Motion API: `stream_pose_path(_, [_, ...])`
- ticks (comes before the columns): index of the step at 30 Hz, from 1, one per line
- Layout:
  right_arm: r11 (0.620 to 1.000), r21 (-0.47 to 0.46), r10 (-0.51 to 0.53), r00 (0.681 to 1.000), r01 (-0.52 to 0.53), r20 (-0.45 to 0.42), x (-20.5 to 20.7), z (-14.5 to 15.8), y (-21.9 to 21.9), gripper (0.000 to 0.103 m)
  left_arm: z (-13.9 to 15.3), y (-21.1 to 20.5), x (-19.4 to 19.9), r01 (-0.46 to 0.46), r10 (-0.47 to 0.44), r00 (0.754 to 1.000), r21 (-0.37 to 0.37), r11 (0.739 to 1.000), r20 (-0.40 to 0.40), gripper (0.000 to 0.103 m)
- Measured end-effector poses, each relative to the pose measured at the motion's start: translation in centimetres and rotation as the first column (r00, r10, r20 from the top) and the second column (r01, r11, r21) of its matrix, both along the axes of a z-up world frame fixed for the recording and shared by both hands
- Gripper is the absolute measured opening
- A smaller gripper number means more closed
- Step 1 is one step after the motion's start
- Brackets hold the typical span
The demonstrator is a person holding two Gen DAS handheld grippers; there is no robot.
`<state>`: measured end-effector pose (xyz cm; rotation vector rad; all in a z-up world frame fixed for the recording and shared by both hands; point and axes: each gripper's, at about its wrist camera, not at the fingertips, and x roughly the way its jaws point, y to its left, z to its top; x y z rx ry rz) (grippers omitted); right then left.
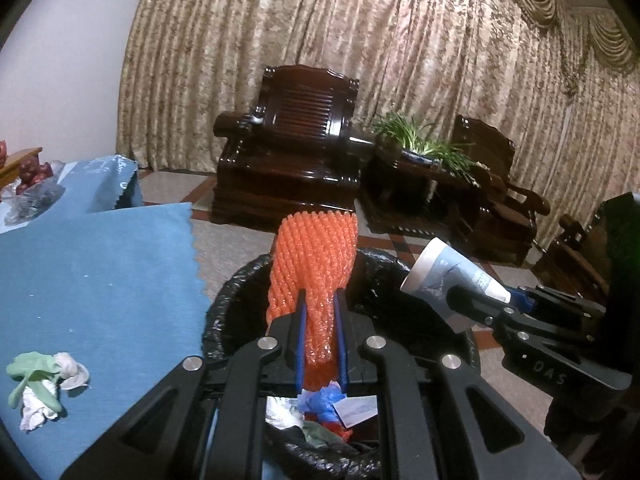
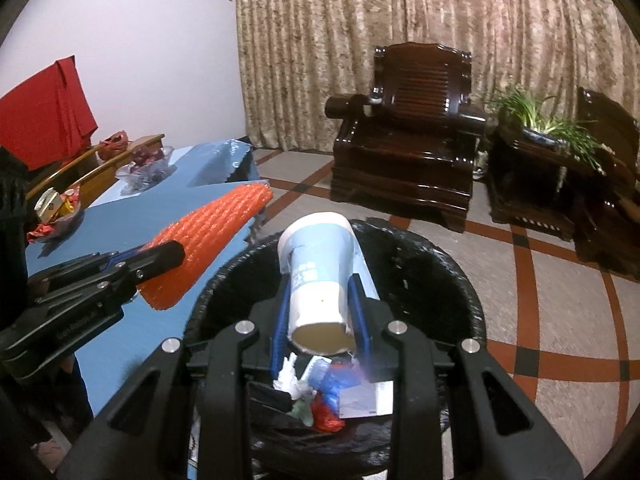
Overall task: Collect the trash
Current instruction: 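Open both grippers over the bin to drop the net and cup, then move both open tools back over the green glove and white cloth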
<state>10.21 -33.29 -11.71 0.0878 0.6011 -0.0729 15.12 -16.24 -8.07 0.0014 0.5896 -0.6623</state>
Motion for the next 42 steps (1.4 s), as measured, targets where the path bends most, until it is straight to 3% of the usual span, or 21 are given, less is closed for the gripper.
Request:
stream_pose_path(13, [0.999, 0.016, -0.050, 0.998, 0.051, -0.038, -0.3, -2.1, -2.8, 0.028, -2.2, -2.8, 0.7, 0.049, -0.048, 0.998, 0.037, 0.998, -0.037, 0.012])
stream_pose_path(18, [0.998, 0.013, -0.057, 0.997, 0.058, -0.053, -0.2, -2.7, -3.2, 0.033, -2.7, -2.9, 1.2, 0.046, -0.044, 0.997, 0.039, 0.998, -0.063, 0.014])
stream_pose_path(20, [0.998, 0.003, -0.066, 0.996, 0.066, -0.064, -0.1, -3.0, -3.3, 0.041, -2.8, -2.6, 1.6, 0.047, -0.044, 0.996, 0.034, 0.998, -0.077, 0.021])
stream_pose_path(23, [0.997, -0.004, -0.077, 0.995, 0.077, -0.070, -0.1, -3.1, -3.4, 0.047, -2.9, -2.2, 2.1, 0.029, -0.027, 0.996, 0.029, 0.999, -0.089, 0.051])
stream_pose_path(25, [0.996, -0.005, -0.087, 0.993, 0.087, -0.074, -0.1, -3.3, -3.5, 0.056, -2.9, -1.6, 2.3, 0.015, -0.013, 0.996, 0.023, 1.000, -0.088, 0.052])
stream_pose_path(29, [0.995, -0.007, -0.095, 0.994, 0.095, -0.052, -0.4, -3.0, -3.3, 0.091, -2.6, -0.2, 2.3, -0.019, 0.021, 0.997, 0.025, 1.000, -0.068, 0.065])
stream_pose_path(36, [0.997, 0.055, -0.057, 0.998, 0.057, -0.003, -0.7, -1.5, -1.6, 0.096, -1.0, 4.3, 1.7, -0.102, 0.102, 0.995, 0.028, 0.994, -0.015, 0.089])
stream_pose_path(42, [0.998, 0.051, 0.024, 0.999, -0.026, 0.026, 0.3, -0.2, 2.4, 0.097, 0.2, 9.7, 0.5, -0.203, 0.202, 0.979, 0.038, 0.978, 0.035, 0.092])
